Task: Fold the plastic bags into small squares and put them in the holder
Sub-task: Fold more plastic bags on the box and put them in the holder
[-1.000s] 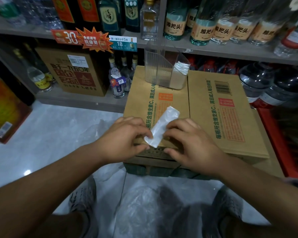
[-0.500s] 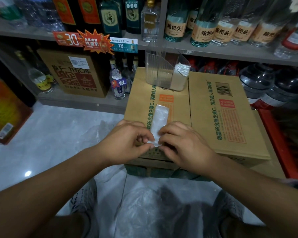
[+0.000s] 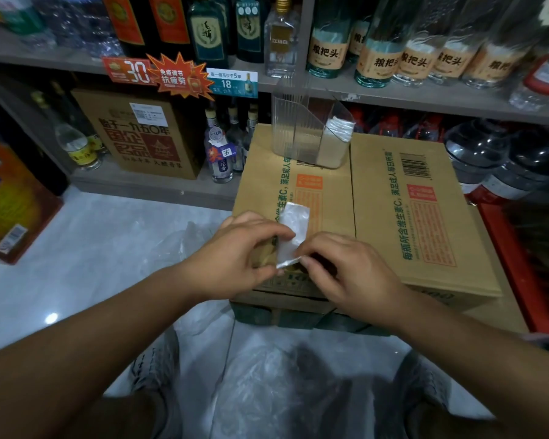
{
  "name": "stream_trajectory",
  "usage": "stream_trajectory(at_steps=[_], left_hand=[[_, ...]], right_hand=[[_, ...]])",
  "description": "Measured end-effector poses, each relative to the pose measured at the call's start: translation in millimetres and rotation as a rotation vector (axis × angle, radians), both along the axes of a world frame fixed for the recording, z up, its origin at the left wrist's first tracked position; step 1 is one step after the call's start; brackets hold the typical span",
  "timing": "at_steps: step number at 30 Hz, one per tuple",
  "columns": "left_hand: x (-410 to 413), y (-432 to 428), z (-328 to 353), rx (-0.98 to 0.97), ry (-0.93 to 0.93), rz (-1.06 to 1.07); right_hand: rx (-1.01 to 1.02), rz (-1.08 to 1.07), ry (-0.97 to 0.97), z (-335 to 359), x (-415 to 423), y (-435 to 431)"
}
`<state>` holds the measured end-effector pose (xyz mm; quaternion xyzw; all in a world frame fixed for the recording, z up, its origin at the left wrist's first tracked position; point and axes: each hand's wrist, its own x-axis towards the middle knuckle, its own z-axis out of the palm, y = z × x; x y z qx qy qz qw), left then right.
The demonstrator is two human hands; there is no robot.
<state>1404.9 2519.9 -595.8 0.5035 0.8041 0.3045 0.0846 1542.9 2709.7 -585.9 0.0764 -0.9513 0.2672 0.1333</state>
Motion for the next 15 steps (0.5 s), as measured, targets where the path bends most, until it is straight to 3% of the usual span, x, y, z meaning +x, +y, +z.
stream_trajectory(at_steps=[3,10,15], left_hand=[[-2,1,-2,0.04,-0.079,0.043],[1,9,-1,0.111,-0.388,0.16],[2,17,3,0.105,-0.432,0.246]], right_hand=[[-0.104,-0.05,-0.044,5,2,-4],[-0.588,-0.324,-0.182,13,-32,-1],[-0.447,-0.507,-0.184,11,-63,16]])
